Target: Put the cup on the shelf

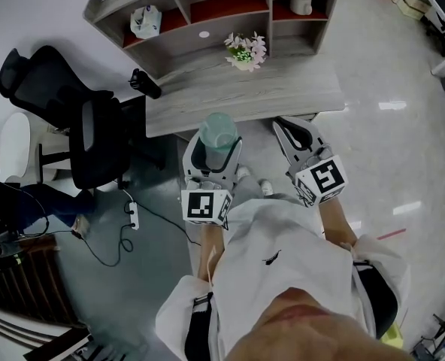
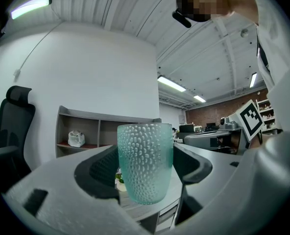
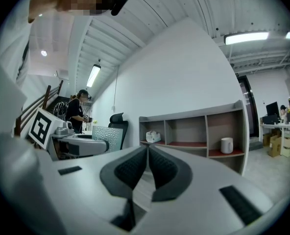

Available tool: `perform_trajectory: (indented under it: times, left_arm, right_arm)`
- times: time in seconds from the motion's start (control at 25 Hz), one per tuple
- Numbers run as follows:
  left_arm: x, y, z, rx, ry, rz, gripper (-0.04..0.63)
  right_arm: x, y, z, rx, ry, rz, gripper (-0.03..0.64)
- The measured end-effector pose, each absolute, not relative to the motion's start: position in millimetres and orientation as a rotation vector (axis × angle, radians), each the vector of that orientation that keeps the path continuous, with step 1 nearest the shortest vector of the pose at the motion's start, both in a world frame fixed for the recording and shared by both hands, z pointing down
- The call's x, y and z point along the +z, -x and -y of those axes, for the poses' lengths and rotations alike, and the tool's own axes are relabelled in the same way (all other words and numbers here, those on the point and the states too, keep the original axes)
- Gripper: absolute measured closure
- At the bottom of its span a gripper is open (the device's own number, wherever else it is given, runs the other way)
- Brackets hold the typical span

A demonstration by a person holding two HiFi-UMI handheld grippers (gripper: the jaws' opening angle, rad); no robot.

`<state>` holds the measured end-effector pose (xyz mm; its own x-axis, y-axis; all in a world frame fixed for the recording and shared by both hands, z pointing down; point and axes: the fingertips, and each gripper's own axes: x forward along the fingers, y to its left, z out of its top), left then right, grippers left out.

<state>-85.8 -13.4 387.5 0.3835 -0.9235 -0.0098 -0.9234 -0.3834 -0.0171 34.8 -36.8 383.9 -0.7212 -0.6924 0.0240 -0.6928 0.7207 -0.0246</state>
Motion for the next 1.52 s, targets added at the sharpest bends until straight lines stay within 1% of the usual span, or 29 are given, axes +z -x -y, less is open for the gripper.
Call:
perform_trajectory:
  times: [0.36,0.76,1.52]
  left_arm:
    - [386,81,43,-0.007,2.607,-1.713,0.233]
    - [383,95,73,0.003,2.603,-1.720,0.233]
    - [391,101,145,0.006,2.669,-1.663,0.233]
  right_arm:
    - [380,-40,67,0.038,-1.188,2.898,0.581]
    - [379,-24,98,0.034,-1.174,2.900,0.581]
    - [387,-14,161,0.055,-1.229,2.855,0.581]
